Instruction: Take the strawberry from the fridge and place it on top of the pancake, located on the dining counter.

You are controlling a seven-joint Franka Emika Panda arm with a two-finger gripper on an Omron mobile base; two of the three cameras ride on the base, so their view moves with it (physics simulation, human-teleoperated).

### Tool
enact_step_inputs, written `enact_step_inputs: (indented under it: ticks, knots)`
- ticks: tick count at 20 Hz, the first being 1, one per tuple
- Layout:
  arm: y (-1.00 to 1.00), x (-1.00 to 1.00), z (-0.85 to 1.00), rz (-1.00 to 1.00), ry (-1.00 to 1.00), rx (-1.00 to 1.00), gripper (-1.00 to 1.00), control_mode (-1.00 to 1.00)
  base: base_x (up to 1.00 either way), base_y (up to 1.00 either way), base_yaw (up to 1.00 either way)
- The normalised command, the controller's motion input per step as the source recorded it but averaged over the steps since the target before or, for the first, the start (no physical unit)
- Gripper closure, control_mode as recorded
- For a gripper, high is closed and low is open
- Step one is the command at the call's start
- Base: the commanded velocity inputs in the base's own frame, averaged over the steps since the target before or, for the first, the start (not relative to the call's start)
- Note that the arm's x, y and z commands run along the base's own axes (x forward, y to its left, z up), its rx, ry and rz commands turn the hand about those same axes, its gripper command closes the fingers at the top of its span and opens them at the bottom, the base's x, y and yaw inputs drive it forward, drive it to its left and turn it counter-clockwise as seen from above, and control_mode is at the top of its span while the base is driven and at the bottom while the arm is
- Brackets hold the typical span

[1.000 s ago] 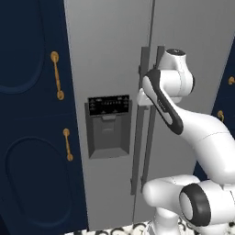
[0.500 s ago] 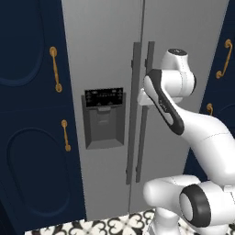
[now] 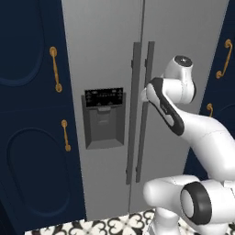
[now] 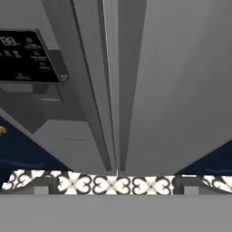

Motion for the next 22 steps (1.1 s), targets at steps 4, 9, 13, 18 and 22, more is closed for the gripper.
enact_step_inputs:
  ticks: [4,9,13,18,22]
  knots:
    - [-0.06,0.65,0.00,0.00,-0.09,0.00,-1.00,-1.00,0.00,0.00,0.00]
    - [-0.02,0.69,-0.06,-0.05,-0.01,0.00,-1.00,-1.00,0.00,0.00,0.00]
    - [-0.14,0.71,-0.14,0.00,-0.03,0.00,-1.00,-1.00,0.00,0.00,0.00]
    - [-0.08,0.58,-0.07,0.00,-0.02,0.00,-1.00,-1.00,0.00,0.00,0.00]
    - [0.00,0.39,-0.04,0.00,0.00,0.00,-1.00,-1.00,0.00,0.00,0.00]
